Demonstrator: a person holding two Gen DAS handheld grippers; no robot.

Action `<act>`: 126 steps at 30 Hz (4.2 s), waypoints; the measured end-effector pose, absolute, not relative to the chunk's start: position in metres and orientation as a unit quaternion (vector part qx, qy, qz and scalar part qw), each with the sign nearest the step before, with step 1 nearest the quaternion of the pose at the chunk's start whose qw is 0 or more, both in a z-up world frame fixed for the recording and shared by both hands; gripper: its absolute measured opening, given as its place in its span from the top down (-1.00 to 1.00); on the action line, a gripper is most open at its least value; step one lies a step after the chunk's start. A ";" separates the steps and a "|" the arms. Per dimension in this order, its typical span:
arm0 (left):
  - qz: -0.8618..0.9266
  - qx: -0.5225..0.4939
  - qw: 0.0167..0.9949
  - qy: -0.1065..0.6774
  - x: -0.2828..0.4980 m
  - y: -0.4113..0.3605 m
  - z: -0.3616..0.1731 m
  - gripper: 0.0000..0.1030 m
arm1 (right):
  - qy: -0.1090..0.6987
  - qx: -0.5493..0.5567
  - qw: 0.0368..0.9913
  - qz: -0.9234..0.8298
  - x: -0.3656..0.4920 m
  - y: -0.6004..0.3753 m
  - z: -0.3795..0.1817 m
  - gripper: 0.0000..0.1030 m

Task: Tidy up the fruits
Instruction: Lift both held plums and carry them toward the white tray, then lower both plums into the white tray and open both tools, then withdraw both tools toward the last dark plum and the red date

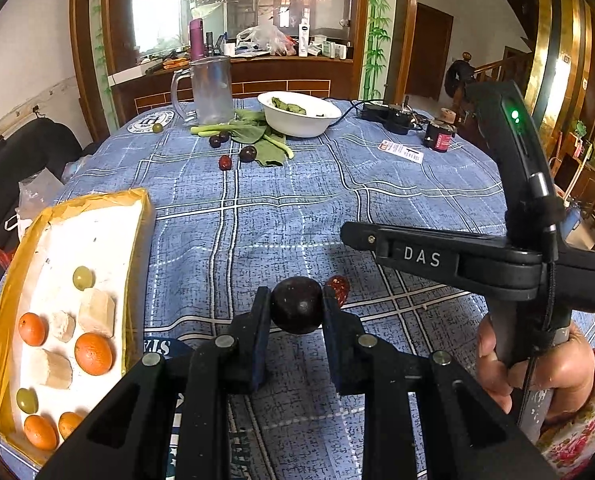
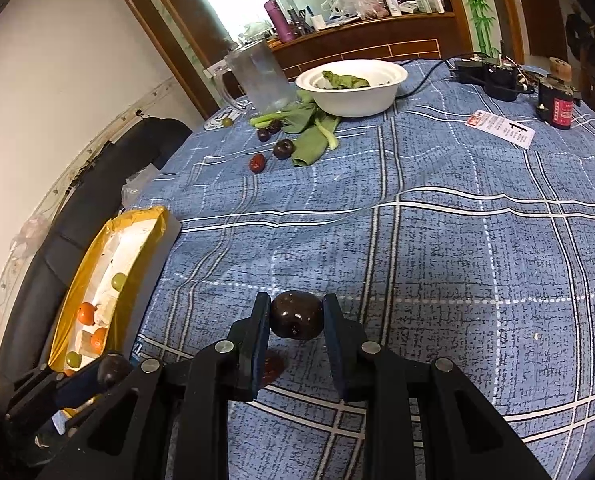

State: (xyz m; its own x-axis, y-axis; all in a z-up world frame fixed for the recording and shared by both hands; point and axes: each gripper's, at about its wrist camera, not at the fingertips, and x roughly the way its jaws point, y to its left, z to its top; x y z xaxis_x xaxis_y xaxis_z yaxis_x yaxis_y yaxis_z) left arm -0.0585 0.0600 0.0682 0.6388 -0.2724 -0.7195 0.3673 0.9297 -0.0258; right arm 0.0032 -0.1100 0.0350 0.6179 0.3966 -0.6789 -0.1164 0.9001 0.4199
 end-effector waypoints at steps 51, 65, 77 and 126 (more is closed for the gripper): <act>-0.040 -0.148 0.915 0.372 -0.063 0.292 0.078 0.54 | 0.421 0.107 0.853 0.291 -0.012 0.069 0.085 0.44; -0.015 -0.196 0.882 0.429 0.000 0.329 0.047 0.53 | 0.455 0.078 0.842 0.281 0.019 0.112 0.053 0.42; -0.004 -0.177 0.893 0.414 -0.007 0.325 0.054 -0.53 | 0.442 0.061 0.855 0.265 0.009 0.111 0.049 0.23; 0.064 0.031 0.954 0.290 -0.137 0.139 0.111 -0.96 | 0.321 0.057 0.938 0.121 -0.080 -0.050 0.062 -0.41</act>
